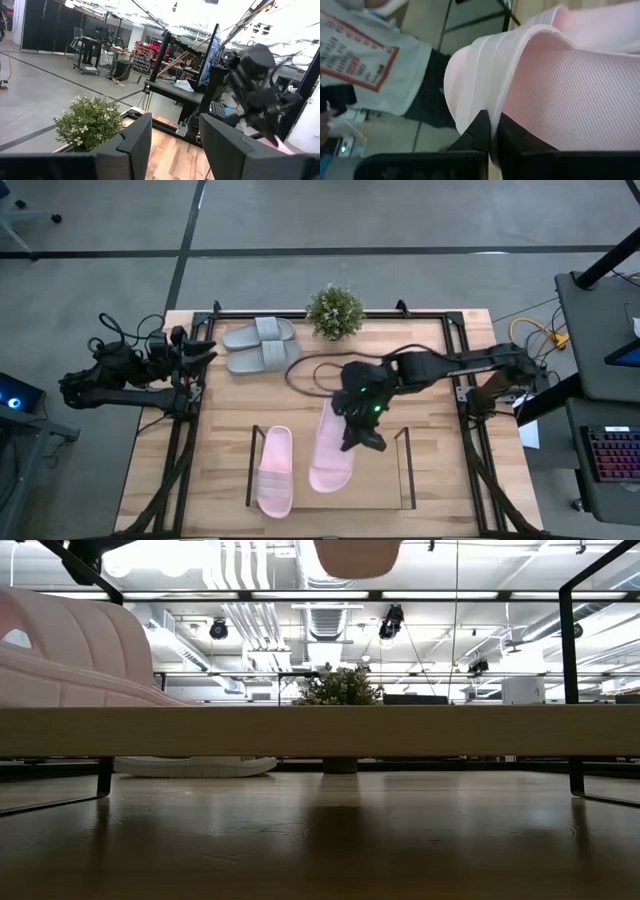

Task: Pick and place slides into the shelf
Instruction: Put the pink slide on the shelf, then put the top gray slide on the shelf

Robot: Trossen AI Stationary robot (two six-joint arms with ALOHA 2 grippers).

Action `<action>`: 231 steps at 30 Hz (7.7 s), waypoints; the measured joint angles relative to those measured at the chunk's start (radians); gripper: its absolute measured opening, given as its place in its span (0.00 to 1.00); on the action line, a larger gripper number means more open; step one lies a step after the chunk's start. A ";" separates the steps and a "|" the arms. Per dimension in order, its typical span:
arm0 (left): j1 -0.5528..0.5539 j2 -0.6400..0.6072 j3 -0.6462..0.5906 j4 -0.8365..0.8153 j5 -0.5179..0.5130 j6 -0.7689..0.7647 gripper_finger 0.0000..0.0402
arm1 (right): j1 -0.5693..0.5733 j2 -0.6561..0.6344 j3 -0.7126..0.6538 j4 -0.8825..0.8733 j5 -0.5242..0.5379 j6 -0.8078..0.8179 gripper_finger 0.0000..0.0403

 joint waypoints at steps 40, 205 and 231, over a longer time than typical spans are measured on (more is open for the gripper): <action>0.000 0.000 0.000 -0.001 0.000 0.001 0.37 | 0.038 0.309 0.024 0.191 -0.074 -0.200 0.02; 0.001 0.309 0.064 0.059 -0.010 0.375 0.37 | 0.079 0.249 0.690 -0.043 0.956 -0.302 0.13; 0.001 0.655 0.161 -0.158 -0.528 0.970 0.37 | 0.168 0.220 0.596 -0.463 1.227 0.103 0.03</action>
